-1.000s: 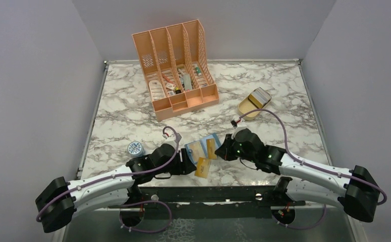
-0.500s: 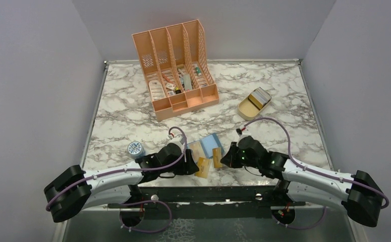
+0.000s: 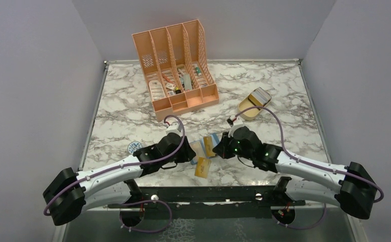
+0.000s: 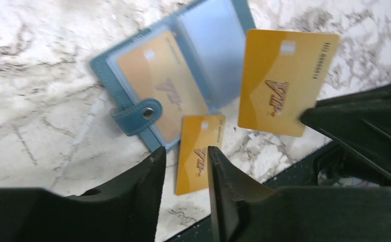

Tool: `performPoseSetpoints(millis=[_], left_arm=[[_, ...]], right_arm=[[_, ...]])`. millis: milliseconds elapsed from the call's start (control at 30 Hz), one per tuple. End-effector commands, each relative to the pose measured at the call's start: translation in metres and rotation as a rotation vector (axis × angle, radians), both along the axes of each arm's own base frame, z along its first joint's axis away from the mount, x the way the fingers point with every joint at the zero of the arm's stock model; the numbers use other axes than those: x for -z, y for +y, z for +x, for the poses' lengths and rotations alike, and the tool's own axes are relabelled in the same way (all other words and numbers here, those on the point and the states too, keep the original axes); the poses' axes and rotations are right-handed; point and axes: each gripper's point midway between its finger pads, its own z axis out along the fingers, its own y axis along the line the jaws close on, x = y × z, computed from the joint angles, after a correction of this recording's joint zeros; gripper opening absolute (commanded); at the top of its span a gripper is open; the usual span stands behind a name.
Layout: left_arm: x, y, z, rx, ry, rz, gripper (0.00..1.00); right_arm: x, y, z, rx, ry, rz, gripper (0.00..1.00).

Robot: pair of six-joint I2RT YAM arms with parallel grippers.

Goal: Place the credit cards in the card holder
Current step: Insert the credit card into the card holder.

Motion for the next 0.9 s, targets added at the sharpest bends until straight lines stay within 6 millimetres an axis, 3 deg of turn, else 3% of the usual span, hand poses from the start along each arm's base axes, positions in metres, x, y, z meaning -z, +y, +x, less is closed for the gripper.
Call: performPoseSetpoints(millis=[0,100,300,433,867], left_arm=[[0.013,0.023,0.022,-0.118,0.044,0.102,0.33],[0.014,0.023,0.032,-0.126,0.082,0.054,0.29],[0.019,0.022,0.039,-0.123,0.088,0.033,0.29],[0.025,0.022,0.036,-0.114,0.101,0.037,0.29],[0.036,0.026,0.036,-0.122,0.119,0.058,0.30]], right_arm=[[-0.027,0.019,0.028,-0.077,-0.138,0.022,0.01],[-0.026,0.028,0.039,-0.128,-0.137,0.051,0.01],[-0.014,0.036,0.049,-0.195,-0.101,0.105,0.01],[-0.007,0.033,0.059,-0.190,-0.097,0.121,0.01],[0.024,0.026,0.063,-0.197,-0.046,0.113,0.01]])
